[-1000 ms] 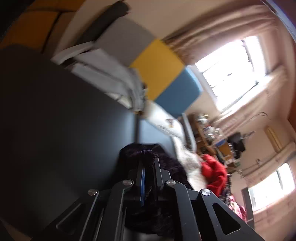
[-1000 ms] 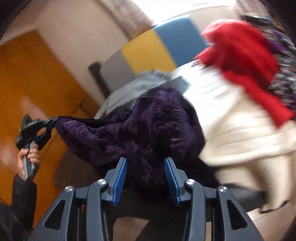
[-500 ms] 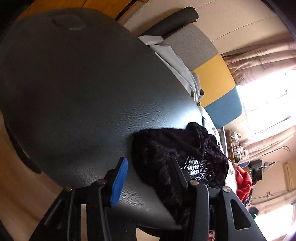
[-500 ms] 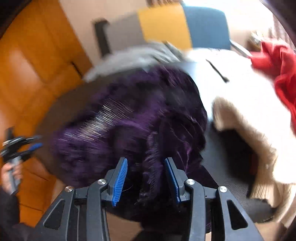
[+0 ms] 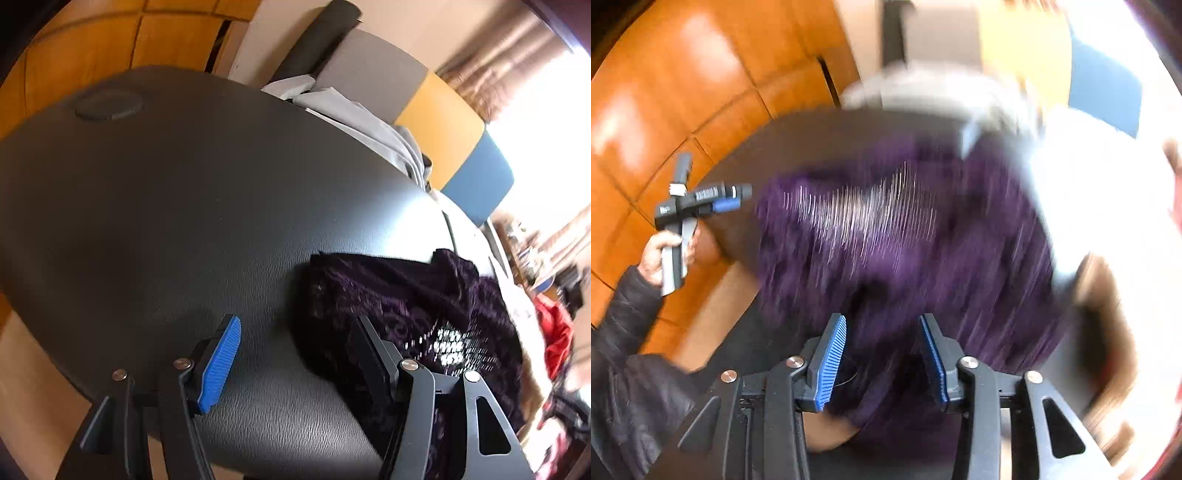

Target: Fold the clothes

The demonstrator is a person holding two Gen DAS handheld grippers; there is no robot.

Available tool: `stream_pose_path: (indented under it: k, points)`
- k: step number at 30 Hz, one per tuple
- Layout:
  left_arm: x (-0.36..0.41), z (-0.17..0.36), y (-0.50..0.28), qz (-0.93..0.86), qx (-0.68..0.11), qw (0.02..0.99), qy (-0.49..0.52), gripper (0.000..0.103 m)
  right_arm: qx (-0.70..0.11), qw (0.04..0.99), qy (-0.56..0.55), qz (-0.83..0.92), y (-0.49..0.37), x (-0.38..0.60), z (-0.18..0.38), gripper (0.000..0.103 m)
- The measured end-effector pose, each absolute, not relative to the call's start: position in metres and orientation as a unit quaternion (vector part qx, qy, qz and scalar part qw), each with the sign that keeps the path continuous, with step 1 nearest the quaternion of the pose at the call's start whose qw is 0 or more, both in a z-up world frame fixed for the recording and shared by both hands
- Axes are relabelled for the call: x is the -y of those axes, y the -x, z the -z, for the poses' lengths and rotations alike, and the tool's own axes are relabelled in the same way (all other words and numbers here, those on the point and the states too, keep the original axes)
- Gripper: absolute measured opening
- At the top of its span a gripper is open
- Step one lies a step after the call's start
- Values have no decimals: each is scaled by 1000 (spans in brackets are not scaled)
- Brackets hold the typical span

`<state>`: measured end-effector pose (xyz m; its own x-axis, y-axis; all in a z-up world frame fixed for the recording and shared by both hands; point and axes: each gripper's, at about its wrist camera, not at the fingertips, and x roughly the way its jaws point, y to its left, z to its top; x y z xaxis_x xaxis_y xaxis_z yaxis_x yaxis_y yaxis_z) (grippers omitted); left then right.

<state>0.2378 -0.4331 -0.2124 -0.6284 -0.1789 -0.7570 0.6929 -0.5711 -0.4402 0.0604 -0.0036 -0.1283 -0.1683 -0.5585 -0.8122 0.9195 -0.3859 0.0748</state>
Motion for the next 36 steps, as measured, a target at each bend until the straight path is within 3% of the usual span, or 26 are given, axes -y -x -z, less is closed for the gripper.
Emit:
stream_pose_path:
  k: [2,3,10,17,19,20,21,22,23,31,36]
  points:
    - [438,218,-236,819,-385,259,-338,64,-305,515,-282,750,-65,36,114,63]
    - [440,220,-234,820,-387,252,-338,64,-347,522,-231,744,-64,51,119,67]
    - [448,222,-216,835,-372,210,-346,70,-527,557,-130,629,-60,146,196,66]
    - [462,230,-202,836,-403,165,-334,77,-560,597,-112,563,-44,207,235,66]
    - [463,231,-195,836,-410,150,-332,74,-541,611,-155,557,-30,221,234,61]
    - [462,231,-191,837,-409,142,-336,66,-528,617,-180,555,-22,228,231,41]
    - [459,231,-186,837,-404,138,-342,44,-509,622,-212,556,-13,234,228,29]
    - [455,231,-180,838,-393,137,-353,30,-476,624,-257,564,1,240,222,17]
    - [451,232,-174,839,-381,140,-363,12,-437,627,-294,574,14,241,216,10]
    - [423,196,-144,875,-322,138,-333,6,-125,576,-430,684,112,190,180,4]
    - [397,116,-153,922,-265,138,-246,6,-35,565,-395,724,107,136,133,3]
